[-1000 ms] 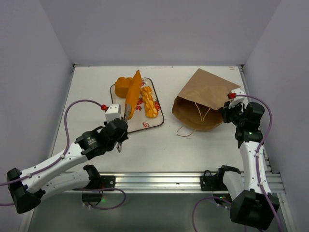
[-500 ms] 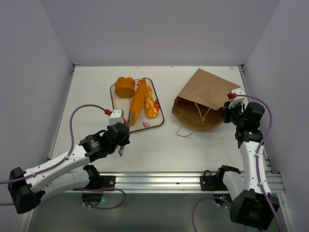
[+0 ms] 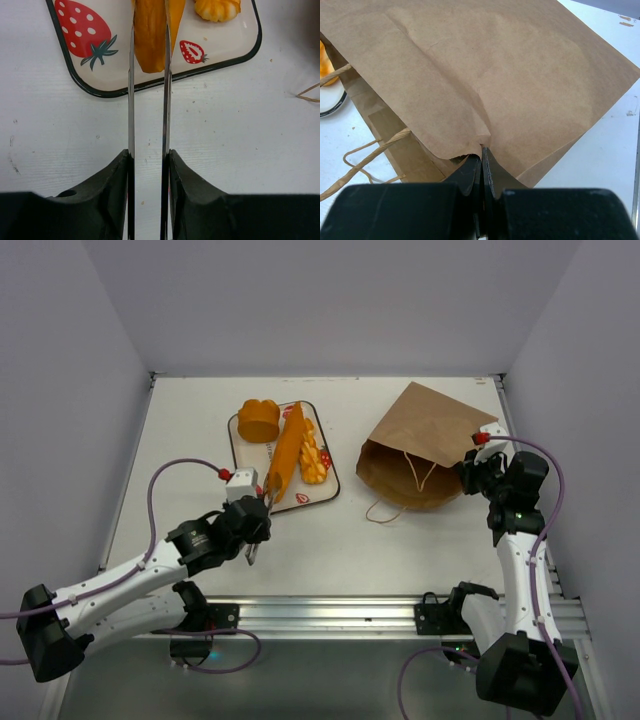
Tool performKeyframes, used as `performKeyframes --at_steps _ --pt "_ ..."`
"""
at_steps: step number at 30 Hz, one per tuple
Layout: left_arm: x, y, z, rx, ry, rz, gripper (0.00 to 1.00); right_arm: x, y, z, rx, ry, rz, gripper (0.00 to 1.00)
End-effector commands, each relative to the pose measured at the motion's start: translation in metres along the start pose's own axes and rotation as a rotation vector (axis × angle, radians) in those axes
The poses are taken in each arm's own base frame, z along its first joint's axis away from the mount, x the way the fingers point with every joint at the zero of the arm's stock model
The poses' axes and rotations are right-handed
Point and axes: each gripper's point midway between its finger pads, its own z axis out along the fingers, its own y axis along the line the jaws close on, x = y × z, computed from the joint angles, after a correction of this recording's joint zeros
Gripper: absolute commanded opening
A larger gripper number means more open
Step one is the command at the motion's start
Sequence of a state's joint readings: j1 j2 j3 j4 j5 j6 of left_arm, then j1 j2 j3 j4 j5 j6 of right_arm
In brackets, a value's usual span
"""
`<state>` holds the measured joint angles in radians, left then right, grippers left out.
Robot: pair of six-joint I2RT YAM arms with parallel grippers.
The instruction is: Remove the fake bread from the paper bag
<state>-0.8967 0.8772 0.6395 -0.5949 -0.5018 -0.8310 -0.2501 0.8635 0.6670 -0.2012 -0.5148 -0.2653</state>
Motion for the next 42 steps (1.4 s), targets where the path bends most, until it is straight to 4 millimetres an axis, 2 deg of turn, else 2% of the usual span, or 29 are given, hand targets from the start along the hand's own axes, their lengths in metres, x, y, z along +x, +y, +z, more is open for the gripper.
performKeyframes --at_steps 1,7,21,24,29,35,37,42 --pt "-0.016 -0.012 -0.001 0.048 -0.058 -0.069 0.36 -0.006 -0.005 -0.002 0.022 -0.021 0.000 0.00" --pt "-0.017 -0.017 -0.003 0.071 -0.053 -0.069 0.45 -0.006 -0.005 -0.002 0.022 -0.022 0.001 0.00" --pt "-0.022 -0.034 -0.010 0.147 -0.038 -0.075 0.47 -0.005 -0.005 -0.002 0.021 -0.020 0.002 0.00" --pt "-0.029 -0.040 -0.016 0.178 -0.047 -0.074 0.47 -0.005 -0.005 -0.002 0.019 -0.019 0.001 0.00" --pt "-0.052 -0.059 -0.033 0.267 -0.087 -0.044 0.41 -0.006 -0.004 -0.002 0.013 -0.022 -0.001 0.00" --pt "-0.071 -0.064 -0.049 0.290 -0.121 -0.020 0.40 -0.005 -0.004 -0.002 0.012 -0.018 0.000 0.00" --pt "-0.073 -0.069 -0.052 0.316 -0.120 -0.016 0.39 -0.005 -0.004 -0.002 0.010 -0.020 -0.002 0.00" --pt "-0.058 -0.106 -0.056 0.493 -0.034 0.001 0.34 -0.006 0.000 -0.002 -0.017 -0.021 -0.013 0.00"
